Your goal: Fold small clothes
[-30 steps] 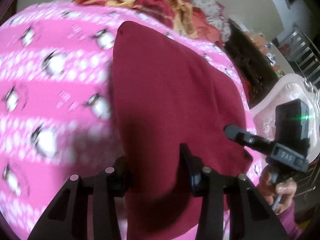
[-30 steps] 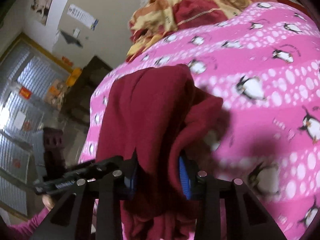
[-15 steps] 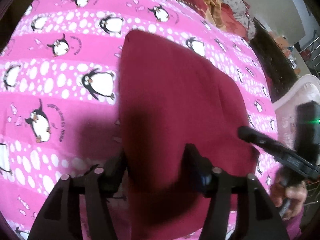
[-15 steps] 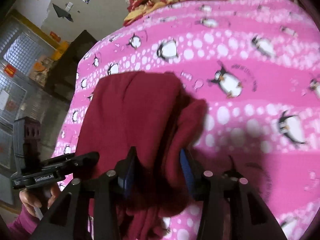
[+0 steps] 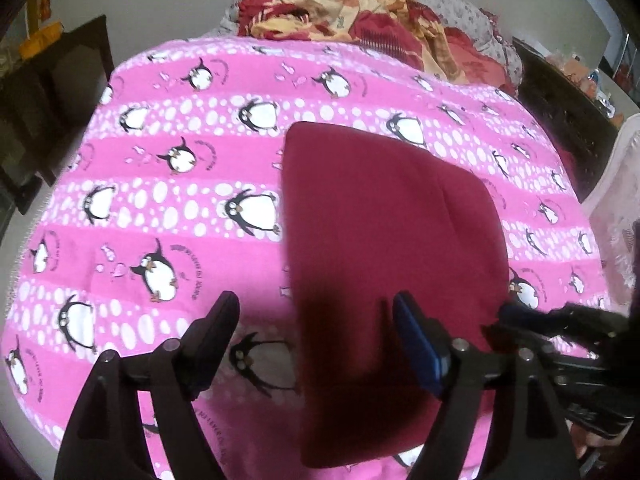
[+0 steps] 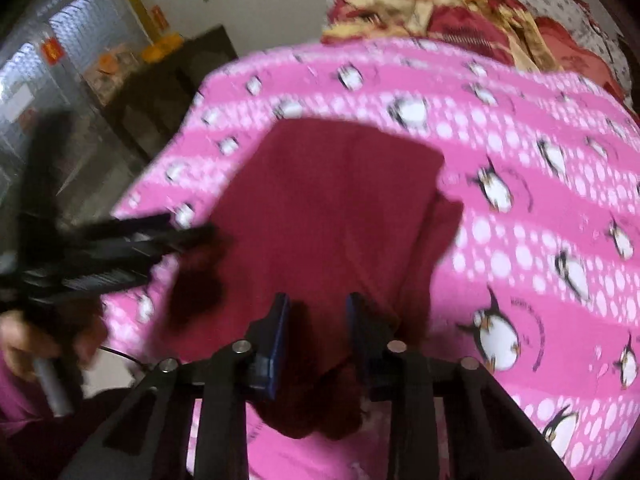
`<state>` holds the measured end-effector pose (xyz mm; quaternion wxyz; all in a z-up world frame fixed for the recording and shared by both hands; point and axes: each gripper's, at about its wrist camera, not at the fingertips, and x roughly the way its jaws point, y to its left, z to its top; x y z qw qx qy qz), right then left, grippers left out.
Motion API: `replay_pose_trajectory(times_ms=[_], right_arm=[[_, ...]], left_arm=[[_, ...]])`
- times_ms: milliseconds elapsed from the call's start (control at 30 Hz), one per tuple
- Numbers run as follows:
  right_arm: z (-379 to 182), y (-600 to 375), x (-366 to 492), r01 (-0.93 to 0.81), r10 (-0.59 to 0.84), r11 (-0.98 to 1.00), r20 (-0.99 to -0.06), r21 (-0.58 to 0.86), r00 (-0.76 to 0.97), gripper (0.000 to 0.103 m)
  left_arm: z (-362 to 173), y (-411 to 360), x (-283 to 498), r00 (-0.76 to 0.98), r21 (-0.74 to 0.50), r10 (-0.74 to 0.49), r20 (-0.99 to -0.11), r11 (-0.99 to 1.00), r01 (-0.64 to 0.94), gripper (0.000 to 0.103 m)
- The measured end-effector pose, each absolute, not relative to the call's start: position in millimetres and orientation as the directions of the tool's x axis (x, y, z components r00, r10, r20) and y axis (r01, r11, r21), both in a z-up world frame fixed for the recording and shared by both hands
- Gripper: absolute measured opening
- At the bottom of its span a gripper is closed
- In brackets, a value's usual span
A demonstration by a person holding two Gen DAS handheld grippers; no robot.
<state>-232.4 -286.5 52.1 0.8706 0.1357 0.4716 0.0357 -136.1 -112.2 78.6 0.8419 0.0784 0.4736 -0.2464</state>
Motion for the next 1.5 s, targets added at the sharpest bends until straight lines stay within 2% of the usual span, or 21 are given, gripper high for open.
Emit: replay_pose_trajectory(times_ms=[200, 300, 333, 367, 467, 567, 833, 1033, 1500], right_arm=[[50, -281, -246, 0.072, 0.171, 0.964, -0.805, 0.256, 0.569, 0.028], [62, -279, -256, 0.088, 0.153, 0.964, -0.792, 0.252, 0.591, 0.031], [67, -279, -258, 0.097, 0.145, 0.963, -0.787, 0.251, 0.599, 0.034], [73, -278, -261, 0.105, 0.138, 0.962, -0.781, 0.252, 0.608, 0.043], [90, -279, -270, 0.149, 0.086, 0.96, -0.755, 0.237, 0.65, 0.059], [100, -280, -273, 0.194, 0.034, 0.957, -0.749, 0.215, 0.662, 0.066], [113, -278, -271, 0.241, -0.018, 0.951, -0.744, 0.193, 0.668, 0.078], [112, -275, -266, 0.249, -0.028, 0.951, -0.753, 0.182, 0.657, 0.083], [108, -275, -258, 0.253, -0.028, 0.951, -0.769, 0.176, 0.639, 0.085]], left_arm=[[92, -106, -152, 0.483, -0.081, -0.34, -0.807, 0.874, 0.479, 0.079], [101, -103, -159, 0.512, -0.069, -0.342, -0.788, 0.876, 0.478, 0.083], [104, -102, -161, 0.52, -0.066, -0.342, -0.783, 0.876, 0.477, 0.084], [107, -102, -163, 0.525, -0.064, -0.342, -0.779, 0.877, 0.477, 0.084], [114, -98, -169, 0.553, -0.058, -0.34, -0.761, 0.884, 0.463, 0.084], [121, -96, -174, 0.569, -0.061, -0.344, -0.747, 0.888, 0.456, 0.084], [131, -92, -183, 0.604, -0.034, -0.334, -0.723, 0.892, 0.452, 0.084], [133, -88, -183, 0.614, -0.031, -0.331, -0.716, 0.894, 0.447, 0.084], [131, -88, -180, 0.617, -0.02, -0.321, -0.719, 0.897, 0.442, 0.084]])
